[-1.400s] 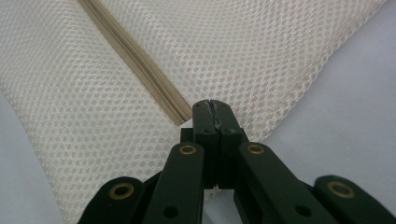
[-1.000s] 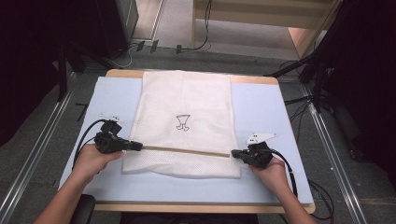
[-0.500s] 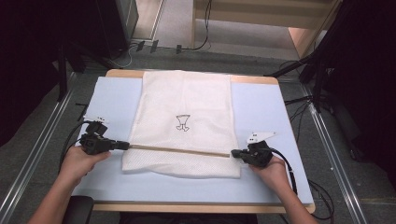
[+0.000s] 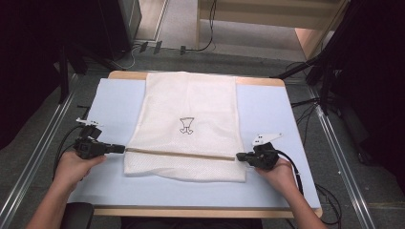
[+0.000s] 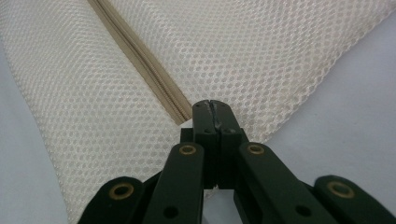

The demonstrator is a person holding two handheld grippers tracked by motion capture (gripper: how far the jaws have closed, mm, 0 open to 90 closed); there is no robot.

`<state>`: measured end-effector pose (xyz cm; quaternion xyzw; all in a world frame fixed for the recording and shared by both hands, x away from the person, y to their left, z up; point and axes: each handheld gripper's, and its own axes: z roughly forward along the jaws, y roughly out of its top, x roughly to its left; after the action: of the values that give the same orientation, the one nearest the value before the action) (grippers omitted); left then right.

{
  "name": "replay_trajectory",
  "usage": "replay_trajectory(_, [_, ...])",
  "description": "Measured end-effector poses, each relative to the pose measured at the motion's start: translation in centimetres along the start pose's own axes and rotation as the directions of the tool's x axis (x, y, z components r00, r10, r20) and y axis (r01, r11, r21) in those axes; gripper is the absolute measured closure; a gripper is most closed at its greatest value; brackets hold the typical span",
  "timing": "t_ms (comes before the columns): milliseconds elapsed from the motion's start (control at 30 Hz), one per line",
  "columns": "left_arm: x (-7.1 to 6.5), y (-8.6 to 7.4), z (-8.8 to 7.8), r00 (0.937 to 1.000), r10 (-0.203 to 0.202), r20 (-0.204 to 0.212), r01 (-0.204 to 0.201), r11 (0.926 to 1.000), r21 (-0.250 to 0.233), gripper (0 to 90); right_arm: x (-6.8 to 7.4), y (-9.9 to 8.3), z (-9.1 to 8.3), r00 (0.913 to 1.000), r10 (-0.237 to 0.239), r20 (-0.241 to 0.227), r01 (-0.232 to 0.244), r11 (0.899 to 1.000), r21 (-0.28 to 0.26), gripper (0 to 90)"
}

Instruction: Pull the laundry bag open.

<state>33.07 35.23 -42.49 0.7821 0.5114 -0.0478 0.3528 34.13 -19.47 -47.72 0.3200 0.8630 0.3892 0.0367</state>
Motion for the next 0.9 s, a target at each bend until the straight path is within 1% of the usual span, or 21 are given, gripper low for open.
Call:
replay_trajectory(133, [0.1, -0.1, 0.0, 1.0000, -0.009, 0.002, 0.009, 1.0000, -0.001, 88.9, 0.1, 0.1, 0.0, 1.0000, 0.001, -0.002, -0.001, 1.000, 0.012, 90.0])
replay_trajectory(167, [0.1, -0.1, 0.1, 1.0000, 0.000, -0.008, 0.000, 1.0000, 0.005, 88.9, -0.1, 0.1, 0.0, 1.0000, 0.002, -0.007, -0.002, 1.000, 0.013, 90.0])
replay_trajectory(200, [0.1, -0.1, 0.1, 1.0000, 0.000, -0.008, 0.000, 1.0000, 0.005, 88.8, -0.1, 0.1, 0.0, 1.0000, 0.002, -0.007, -0.002, 1.000, 0.013, 90.0])
replay_trajectory(300, [-0.2, -0.3, -0.1, 0.9992, 0.038, -0.009, -0.038, 0.9989, -0.028, 88.2, -0.2, 0.3, 0.0, 0.9999, -0.004, -0.013, 0.005, 1.000, 0.025, 90.0])
replay_trajectory(333, [-0.2, -0.3, -0.1, 0.9992, 0.038, -0.009, -0.038, 0.9989, -0.028, 87.9, -0.2, 0.3, 0.0, 0.9999, -0.004, -0.013, 0.005, 1.000, 0.025, 90.0])
replay_trajectory(367, [-0.3, -0.4, 0.0, 0.9978, 0.064, -0.017, -0.064, 0.9976, -0.027, 87.5, -0.1, 0.6, 0.0, 0.9998, -0.015, -0.011, 0.016, 0.999, 0.042, 90.0])
replay_trajectory(400, [-0.3, -0.4, 0.0, 0.9978, 0.064, -0.017, -0.064, 0.9976, -0.027, 87.2, 0.0, 0.6, 0.0, 0.9997, -0.019, -0.014, 0.019, 0.999, 0.046, 88.9])
replay_trajectory(433, [-0.3, -0.5, 0.0, 0.9970, 0.069, -0.033, -0.070, 0.9974, -0.017, 86.7, 0.0, 0.7, -0.1, 0.9996, -0.019, -0.022, 0.020, 0.999, 0.047, 86.7])
replay_trajectory(467, [-0.3, -0.6, 0.0, 0.9970, 0.069, -0.037, -0.069, 0.9974, -0.020, 85.1, -0.1, 0.7, -0.1, 0.9994, -0.013, -0.032, 0.015, 0.999, 0.047, 84.3])
replay_trajectory(500, [-0.2, -0.6, 0.0, 0.9974, 0.062, -0.037, -0.063, 0.9977, -0.026, 82.0, -0.2, 0.8, -0.1, 0.9991, 0.003, -0.043, -0.001, 0.999, 0.045, 82.6])
replay_trajectory(533, [-0.1, -0.7, -0.1, 0.9978, 0.059, -0.030, -0.060, 0.9978, -0.030, 79.6, -0.3, 0.9, -0.2, 0.9989, 0.013, -0.046, -0.011, 0.999, 0.042, 81.2])
replay_trajectory(567, [-0.1, -0.7, -0.1, 0.9983, 0.053, -0.023, -0.053, 0.9979, -0.036, 75.6, -0.3, 0.9, -0.2, 0.9989, 0.012, -0.046, -0.010, 0.999, 0.036, 79.4])
replay_trajectory(600, [-0.1, -0.7, -0.1, 0.9980, 0.055, -0.031, -0.056, 0.9978, -0.036, 72.7, -0.2, 1.0, -0.3, 0.9988, 0.017, -0.047, -0.015, 0.999, 0.034, 76.2])
replay_trajectory(633, [-0.1, -0.7, -0.1, 0.9980, 0.055, -0.031, -0.056, 0.9978, -0.036, 70.8, -0.2, 1.0, -0.3, 0.9988, 0.017, -0.047, -0.015, 0.999, 0.034, 76.2])
replay_trajectory(667, [-0.1, -0.6, 0.0, 0.9972, 0.063, -0.041, -0.065, 0.9970, -0.042, 67.0, -0.3, 1.2, -0.4, 0.9983, 0.035, -0.046, -0.035, 0.999, 0.013, 69.8])
replay_trajectory(700, [-0.1, -0.6, 0.0, 0.9972, 0.061, -0.043, -0.063, 0.9969, -0.047, 64.8, -0.4, 1.2, -0.4, 0.9977, 0.053, -0.043, -0.053, 0.999, 0.004, 65.7])
replay_trajectory(733, [-0.1, -0.6, 0.0, 0.9972, 0.061, -0.043, -0.063, 0.9969, -0.047, 63.4, -0.4, 1.2, -0.4, 0.9977, 0.053, -0.043, -0.053, 0.999, 0.004, 65.7])
replay_trajectory(767, [-0.2, -0.6, 0.0, 0.9964, 0.064, -0.056, -0.067, 0.9960, -0.059, 60.8, -0.6, 1.3, -0.7, 0.9970, 0.070, -0.034, -0.070, 0.997, -0.018, 62.8])
replay_trajectory(833, [-0.1, -0.6, -0.1, 0.9943, 0.077, -0.073, -0.082, 0.9941, -0.071, 56.8, -0.7, 1.3, -1.0, 0.9972, 0.071, -0.023, -0.072, 0.996, -0.044, 58.0])
replay_trajectory(867, [-0.1, -0.6, -0.1, 0.9943, 0.077, -0.073, -0.082, 0.9941, -0.071, 53.9, -0.7, 1.3, -1.0, 0.9972, 0.071, -0.023, -0.072, 0.996, -0.044, 58.0])
replay_trajectory(900, [0.0, -0.5, -0.2, 0.9938, 0.072, -0.084, -0.080, 0.9928, -0.089, 50.8, -1.0, 1.2, -1.3, 0.9980, 0.064, -0.001, -0.064, 0.996, -0.066, 53.4])
